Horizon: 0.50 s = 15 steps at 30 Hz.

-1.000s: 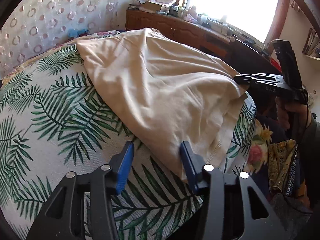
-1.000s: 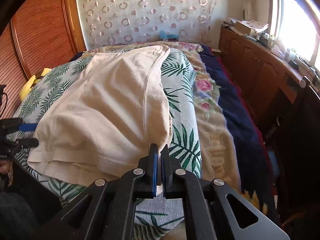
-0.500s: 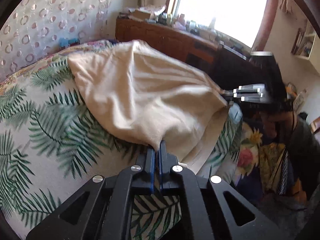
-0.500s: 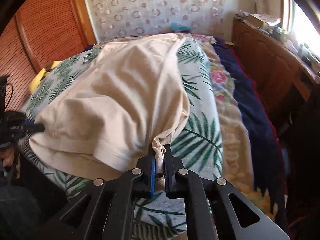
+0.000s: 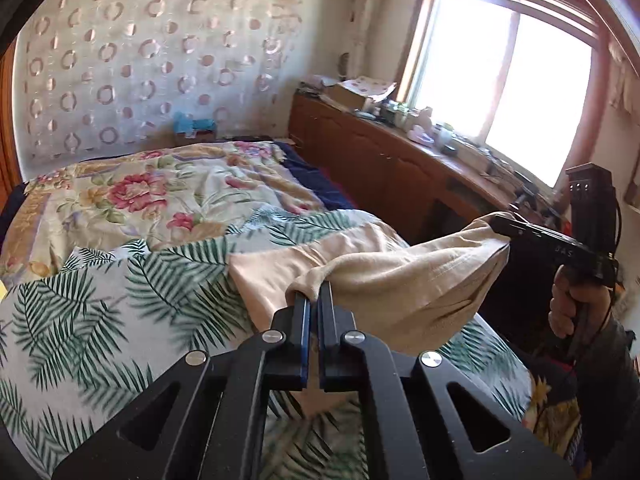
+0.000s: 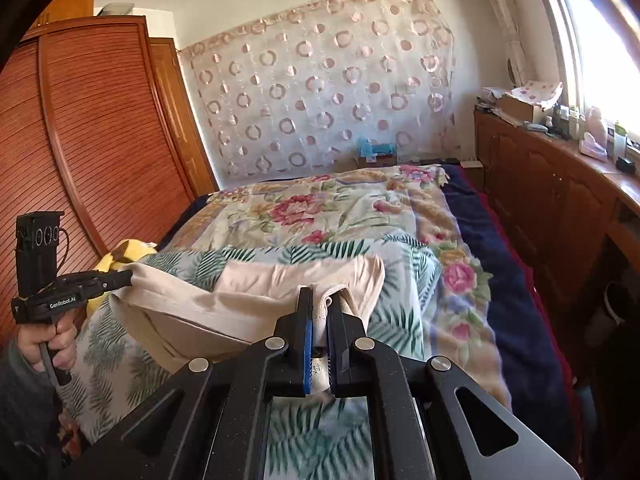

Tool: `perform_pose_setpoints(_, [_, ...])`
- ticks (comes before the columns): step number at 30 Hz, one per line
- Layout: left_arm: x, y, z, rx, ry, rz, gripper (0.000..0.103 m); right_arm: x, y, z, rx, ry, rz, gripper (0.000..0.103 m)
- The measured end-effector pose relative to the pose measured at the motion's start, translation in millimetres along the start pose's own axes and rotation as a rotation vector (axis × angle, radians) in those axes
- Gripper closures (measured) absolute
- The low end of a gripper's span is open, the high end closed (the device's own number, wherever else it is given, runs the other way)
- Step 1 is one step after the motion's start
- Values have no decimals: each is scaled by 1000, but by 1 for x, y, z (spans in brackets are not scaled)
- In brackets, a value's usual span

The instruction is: Fold small clothes

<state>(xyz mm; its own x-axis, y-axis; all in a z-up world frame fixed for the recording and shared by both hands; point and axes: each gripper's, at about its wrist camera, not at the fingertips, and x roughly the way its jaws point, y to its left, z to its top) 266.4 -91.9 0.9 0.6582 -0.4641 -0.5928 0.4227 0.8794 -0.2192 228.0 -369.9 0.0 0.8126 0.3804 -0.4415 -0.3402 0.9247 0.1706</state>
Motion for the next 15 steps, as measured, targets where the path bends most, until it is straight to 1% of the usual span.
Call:
perform_pose_setpoints(3, [30, 20, 13, -13, 32, 33, 99, 41, -5, 19, -3, 44, -18, 98])
perform_pose_setpoints(5, [45, 28, 17, -15, 53, 49, 99, 73, -4, 31, -11, 75, -26, 98])
perform_pose_setpoints(8, [66, 42, 22, -34, 81, 68, 99, 109, 0, 46, -19, 122, -38, 98])
perform_pose_setpoints(9, [72, 48, 23, -43, 88, 70, 99, 118, 1, 51, -18, 138, -41, 98])
perform_pose_setpoints(11, [81, 55, 26, -49, 102, 41, 99, 137, 0, 58, -14, 164, -46, 98])
perform_pose_setpoints(12, [82, 57, 27, -42, 108, 44, 97, 141, -2, 59, -13, 170, -47, 96])
perform_pose_setpoints(13, [83, 59, 26, -33, 108, 51, 89, 147, -3, 62, -17, 180, -56, 94])
perform_pose_setpoints(14, [81, 59, 25, -24, 102, 57, 74, 148, -3, 65, -23, 181, -77, 92])
perform_pose_setpoints(15, [80, 58, 25, -15, 96, 54, 67, 146, -2, 66, -31, 173, -97, 85])
